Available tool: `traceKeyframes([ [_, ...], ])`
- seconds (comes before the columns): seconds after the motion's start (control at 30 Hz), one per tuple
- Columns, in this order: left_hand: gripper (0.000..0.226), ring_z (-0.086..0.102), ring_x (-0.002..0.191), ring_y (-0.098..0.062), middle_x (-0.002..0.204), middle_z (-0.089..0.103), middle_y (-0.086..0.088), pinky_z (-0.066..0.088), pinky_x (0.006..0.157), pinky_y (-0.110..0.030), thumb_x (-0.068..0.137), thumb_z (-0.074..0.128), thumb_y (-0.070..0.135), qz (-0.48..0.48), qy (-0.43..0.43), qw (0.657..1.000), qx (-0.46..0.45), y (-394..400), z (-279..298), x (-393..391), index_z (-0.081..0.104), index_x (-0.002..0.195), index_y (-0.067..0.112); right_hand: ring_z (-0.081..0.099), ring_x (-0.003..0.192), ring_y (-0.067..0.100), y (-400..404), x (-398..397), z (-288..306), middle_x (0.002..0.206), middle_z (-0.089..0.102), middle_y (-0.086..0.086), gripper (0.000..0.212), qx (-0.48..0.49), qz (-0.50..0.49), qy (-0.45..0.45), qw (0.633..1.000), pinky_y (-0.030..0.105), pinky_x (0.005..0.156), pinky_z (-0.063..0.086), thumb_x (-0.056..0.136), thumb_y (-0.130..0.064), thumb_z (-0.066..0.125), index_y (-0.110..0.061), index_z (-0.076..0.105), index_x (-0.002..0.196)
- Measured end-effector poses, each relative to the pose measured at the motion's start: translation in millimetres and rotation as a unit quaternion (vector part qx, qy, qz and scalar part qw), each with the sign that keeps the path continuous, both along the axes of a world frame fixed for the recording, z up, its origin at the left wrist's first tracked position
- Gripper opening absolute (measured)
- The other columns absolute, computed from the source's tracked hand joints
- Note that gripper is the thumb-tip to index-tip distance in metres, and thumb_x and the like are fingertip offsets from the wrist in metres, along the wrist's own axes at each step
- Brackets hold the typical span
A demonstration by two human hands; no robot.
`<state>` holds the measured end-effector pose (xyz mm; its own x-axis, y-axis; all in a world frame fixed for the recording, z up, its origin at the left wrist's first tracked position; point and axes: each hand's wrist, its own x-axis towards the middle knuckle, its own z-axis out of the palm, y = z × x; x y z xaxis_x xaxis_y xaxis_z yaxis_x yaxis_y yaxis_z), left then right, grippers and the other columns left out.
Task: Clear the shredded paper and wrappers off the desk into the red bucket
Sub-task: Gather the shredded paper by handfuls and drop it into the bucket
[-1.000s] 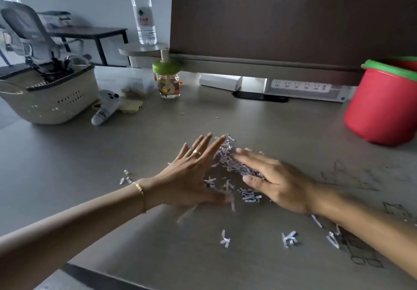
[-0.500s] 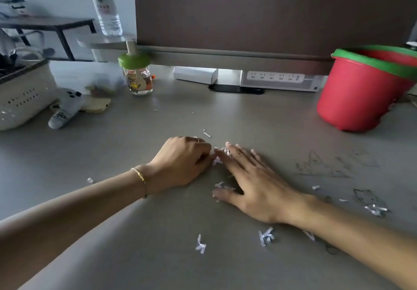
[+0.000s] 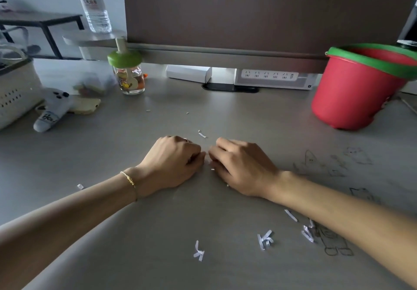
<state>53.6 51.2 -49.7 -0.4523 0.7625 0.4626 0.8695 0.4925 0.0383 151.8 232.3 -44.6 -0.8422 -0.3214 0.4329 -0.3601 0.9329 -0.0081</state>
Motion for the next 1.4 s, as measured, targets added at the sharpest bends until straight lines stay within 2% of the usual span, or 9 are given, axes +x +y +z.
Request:
traceKeyframes([
  [0.27, 0.047, 0.035, 0.053, -0.038, 0.045, 0.031, -0.005, 0.034, 0.044, -0.033, 0.090, 0.049, 0.038, 0.011, -0.043, 0.998, 0.040, 13.0, -1.7, 0.7, 0.037, 0.054, 0.011, 0.052, 0.040, 0.035, 4.3, 7.7, -8.1, 0.049, 0.054, 0.007, 0.039, 0.052, 0.049, 0.026, 0.997, 0.026, 0.041, 0.033, 0.092, -0.035, 0.048, -0.015, 0.056, 0.060],
  [0.53, 0.052, 0.040, 0.044, -0.025, 0.043, 0.049, -0.008, 0.031, 0.045, -0.022, 0.091, 0.056, 0.026, 0.024, -0.193, 0.961, 0.199, 61.1, 18.8, -9.9, 0.039, 0.044, 0.012, 0.052, 0.044, 0.011, 57.1, -4.2, 24.1, 0.044, 0.058, -0.005, 0.055, -0.248, -0.097, -0.011, 0.964, 0.031, 0.051, 0.036, 0.098, -0.028, 0.061, -0.019, 0.043, 0.047],
  [0.67, 0.058, 0.026, 0.039, -0.013, 0.037, 0.037, 0.002, 0.022, 0.043, -0.021, 0.091, 0.058, 0.016, 0.014, -0.232, 0.938, 0.257, 97.8, 42.8, -3.2, 0.028, 0.042, 0.012, 0.052, 0.041, -0.006, 83.1, -9.8, 48.2, 0.041, 0.037, -0.009, 0.056, -0.336, -0.149, 0.034, 0.929, 0.032, 0.049, 0.040, 0.099, -0.023, 0.059, -0.015, 0.035, 0.049],
  [0.83, 0.049, 0.025, 0.049, -0.014, 0.051, 0.037, -0.020, 0.022, 0.047, -0.030, 0.091, 0.055, 0.022, -0.024, -0.250, 0.922, 0.296, 153.1, 72.9, -3.9, 0.037, 0.050, 0.003, 0.047, 0.042, 0.007, 115.3, -13.5, 82.5, 0.043, 0.049, -0.010, 0.049, -0.409, -0.193, 0.110, 0.885, 0.020, 0.036, 0.037, 0.097, -0.023, 0.058, 0.001, 0.051, 0.056],
  [0.9, 0.048, 0.025, 0.050, -0.014, 0.051, 0.032, -0.012, 0.020, 0.047, -0.030, 0.091, 0.054, 0.022, -0.045, -0.255, 0.915, 0.309, 178.3, 85.9, -5.1, 0.038, 0.053, -0.001, 0.046, 0.045, 0.013, 131.1, -14.7, 94.4, 0.041, 0.048, -0.011, 0.047, -0.424, -0.195, 0.134, 0.874, 0.018, 0.036, 0.035, 0.097, -0.023, 0.058, -0.007, 0.051, 0.053],
  [1.0, 0.046, 0.031, 0.048, -0.015, 0.051, 0.029, -0.007, 0.022, 0.047, -0.030, 0.089, 0.054, 0.022, -0.069, -0.253, 0.907, 0.329, 218.2, 107.6, -8.0, 0.037, 0.052, 0.001, 0.048, 0.046, 0.013, 157.0, -16.4, 113.1, 0.048, 0.053, 0.009, 0.051, -0.412, -0.194, 0.166, 0.875, 0.024, 0.037, 0.038, 0.097, -0.023, 0.058, 0.003, 0.051, 0.054],
  [1.07, 0.045, 0.030, 0.047, -0.017, 0.050, 0.028, -0.005, 0.023, 0.045, -0.028, 0.089, 0.054, 0.022, -0.082, -0.263, 0.896, 0.348, 245.5, 121.8, -12.4, 0.036, 0.052, 0.003, 0.050, 0.041, -0.002, 173.7, -17.1, 128.1, 0.053, 0.053, 0.023, 0.052, -0.400, -0.198, 0.187, 0.875, 0.029, 0.040, 0.039, 0.098, -0.022, 0.058, 0.012, 0.052, 0.059],
  [1.2, 0.048, 0.017, 0.046, -0.010, 0.047, 0.020, 0.004, 0.018, 0.043, -0.029, 0.091, 0.056, 0.019, -0.106, -0.276, 0.885, 0.359, 295.4, 149.0, -17.1, 0.029, 0.052, 0.015, 0.048, 0.035, -0.004, 217.8, -25.5, 153.2, 0.037, 0.046, -0.011, 0.055, -0.397, -0.213, 0.205, 0.869, 0.023, 0.044, 0.036, 0.097, -0.020, 0.059, -0.006, 0.044, 0.045],
  [1.4, 0.049, 0.031, 0.044, -0.014, 0.046, 0.029, -0.003, 0.021, 0.043, -0.023, 0.091, 0.055, 0.017, -0.136, -0.313, 0.860, 0.379, 352.1, 169.7, -22.2, 0.030, 0.049, 0.017, 0.048, 0.034, 0.000, 277.3, -37.2, 177.4, 0.035, 0.052, -0.011, 0.056, -0.419, -0.294, 0.236, 0.826, 0.020, 0.041, 0.036, 0.094, -0.026, 0.060, -0.015, 0.048, 0.041],
])
